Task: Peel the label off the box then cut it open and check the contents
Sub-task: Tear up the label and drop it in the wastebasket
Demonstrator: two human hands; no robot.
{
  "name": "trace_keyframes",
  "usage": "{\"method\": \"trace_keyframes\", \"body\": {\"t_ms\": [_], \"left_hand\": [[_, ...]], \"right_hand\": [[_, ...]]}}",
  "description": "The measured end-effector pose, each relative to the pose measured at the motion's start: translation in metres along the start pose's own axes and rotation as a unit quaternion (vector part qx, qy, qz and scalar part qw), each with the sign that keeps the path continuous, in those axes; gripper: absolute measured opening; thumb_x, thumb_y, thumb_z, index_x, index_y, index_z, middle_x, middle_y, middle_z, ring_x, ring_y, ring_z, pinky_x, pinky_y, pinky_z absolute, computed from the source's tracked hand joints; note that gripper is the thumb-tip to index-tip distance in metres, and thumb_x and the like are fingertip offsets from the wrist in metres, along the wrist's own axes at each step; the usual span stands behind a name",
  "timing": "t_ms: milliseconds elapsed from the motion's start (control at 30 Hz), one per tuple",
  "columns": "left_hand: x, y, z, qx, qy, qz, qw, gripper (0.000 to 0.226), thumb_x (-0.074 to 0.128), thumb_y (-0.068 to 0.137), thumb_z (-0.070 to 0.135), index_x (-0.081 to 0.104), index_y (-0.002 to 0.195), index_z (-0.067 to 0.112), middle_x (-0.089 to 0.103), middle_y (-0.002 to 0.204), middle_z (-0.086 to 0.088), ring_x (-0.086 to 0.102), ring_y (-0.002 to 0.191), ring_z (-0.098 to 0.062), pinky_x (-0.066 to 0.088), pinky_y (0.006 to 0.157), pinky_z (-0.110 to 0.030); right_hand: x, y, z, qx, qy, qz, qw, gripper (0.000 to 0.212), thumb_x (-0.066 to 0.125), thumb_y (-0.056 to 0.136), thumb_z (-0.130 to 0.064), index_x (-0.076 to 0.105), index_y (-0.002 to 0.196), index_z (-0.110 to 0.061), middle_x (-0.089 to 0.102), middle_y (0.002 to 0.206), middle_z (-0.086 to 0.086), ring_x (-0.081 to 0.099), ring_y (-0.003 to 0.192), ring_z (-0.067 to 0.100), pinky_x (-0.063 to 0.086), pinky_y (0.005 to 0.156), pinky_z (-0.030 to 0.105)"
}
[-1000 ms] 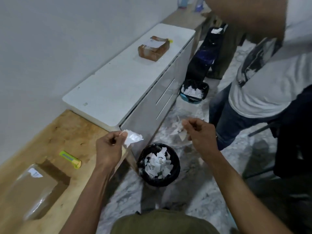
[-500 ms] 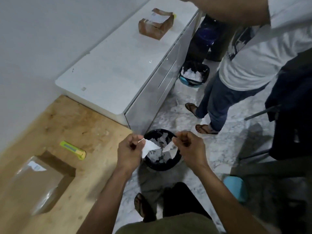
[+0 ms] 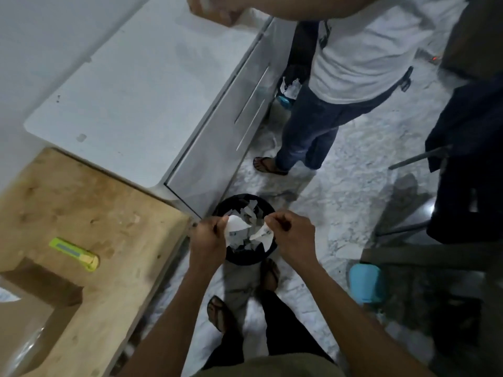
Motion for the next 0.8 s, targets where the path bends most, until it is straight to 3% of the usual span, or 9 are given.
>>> {"method": "trace_keyframes", "body": {"t_ms": [67,167,267,333,467,600,700,800], "left_hand": [[0.013,0.009,-0.001,-0.003,0.044,0.012,0.999,0.037,0.053,0.101,0.014,0.062,0.069,-0.001,0.052,0.059,-0.005,0.041,0.048,-0.012,0.024,0.051,-0.022],[0.033,0.026,-0.011,-0.041,0.066,0.016,0.997,0.026,0.055,0.1,0.014,0.069,0.087,-0.004,0.065,0.08,-0.02,0.059,0.068,-0.031,0.035,0.062,-0.03],[0.044,0.039,-0.015,-0.089,0.033,0.057,0.994,0.017,0.063,0.096,0.018,0.066,0.095,0.001,0.069,0.083,-0.014,0.058,0.069,-0.02,0.04,0.063,-0.029],[0.055,0.047,-0.023,-0.109,0.033,0.059,0.992,0.017,0.063,0.096,0.017,0.068,0.093,0.002,0.071,0.086,-0.012,0.058,0.071,-0.018,0.038,0.064,-0.027],[0.076,0.067,-0.041,-0.1,0.073,0.044,0.991,0.027,0.055,0.1,0.018,0.07,0.087,-0.001,0.069,0.085,-0.016,0.062,0.074,-0.029,0.029,0.063,-0.026],[0.088,0.082,-0.051,-0.073,0.11,0.042,0.99,0.039,0.052,0.102,0.017,0.059,0.068,-0.003,0.059,0.065,-0.022,0.057,0.059,-0.036,0.028,0.059,-0.031],[0.092,0.089,-0.055,-0.078,0.131,0.027,0.988,0.025,0.058,0.096,0.008,0.067,0.074,-0.002,0.066,0.073,-0.024,0.063,0.068,-0.039,0.041,0.061,-0.033],[0.089,0.092,-0.047,-0.086,0.078,0.064,0.991,0.011,0.065,0.089,0.0,0.073,0.083,-0.002,0.071,0.081,-0.018,0.061,0.07,-0.028,0.035,0.064,-0.024]], "right_hand": [[0.003,0.016,0.006,-0.007,-0.02,-0.003,1.0,0.018,0.066,0.092,-0.036,0.074,0.091,-0.02,0.07,0.078,-0.007,0.065,0.073,0.008,0.051,0.071,0.025],[0.008,0.04,0.011,-0.017,-0.032,-0.007,0.999,0.019,0.064,0.094,-0.03,0.074,0.092,-0.014,0.065,0.074,-0.008,0.059,0.066,0.001,0.045,0.065,0.015],[0.015,0.062,0.015,-0.019,-0.042,-0.019,0.999,0.018,0.064,0.094,-0.022,0.074,0.092,-0.007,0.069,0.076,0.0,0.054,0.061,-0.003,0.038,0.061,0.0],[0.018,0.075,0.02,-0.021,-0.04,-0.021,0.999,0.017,0.066,0.093,-0.02,0.074,0.092,-0.006,0.073,0.081,0.005,0.057,0.065,0.004,0.036,0.062,-0.004],[0.028,0.098,0.032,-0.019,-0.051,-0.041,0.998,0.016,0.066,0.092,-0.021,0.074,0.09,-0.007,0.073,0.079,0.006,0.062,0.067,0.012,0.037,0.062,-0.002],[0.037,0.114,0.044,-0.014,-0.049,-0.049,0.998,0.013,0.066,0.092,-0.018,0.074,0.09,-0.007,0.07,0.075,0.0,0.059,0.065,0.008,0.033,0.062,-0.005],[0.044,0.124,0.052,-0.013,-0.059,-0.046,0.997,0.014,0.066,0.092,-0.019,0.073,0.09,-0.007,0.067,0.073,-0.002,0.058,0.067,0.008,0.033,0.064,-0.004],[0.053,0.132,0.06,-0.004,-0.05,-0.048,0.998,0.012,0.067,0.091,-0.019,0.073,0.091,-0.009,0.072,0.08,0.003,0.063,0.072,0.011,0.045,0.069,0.009]]}}
Point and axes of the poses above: each hand's wrist, its own y-axis towards the middle knuckle, its own x-axis out of the palm, z = x × y, the point moved 6 cm from there along y, towards the middle knuckle
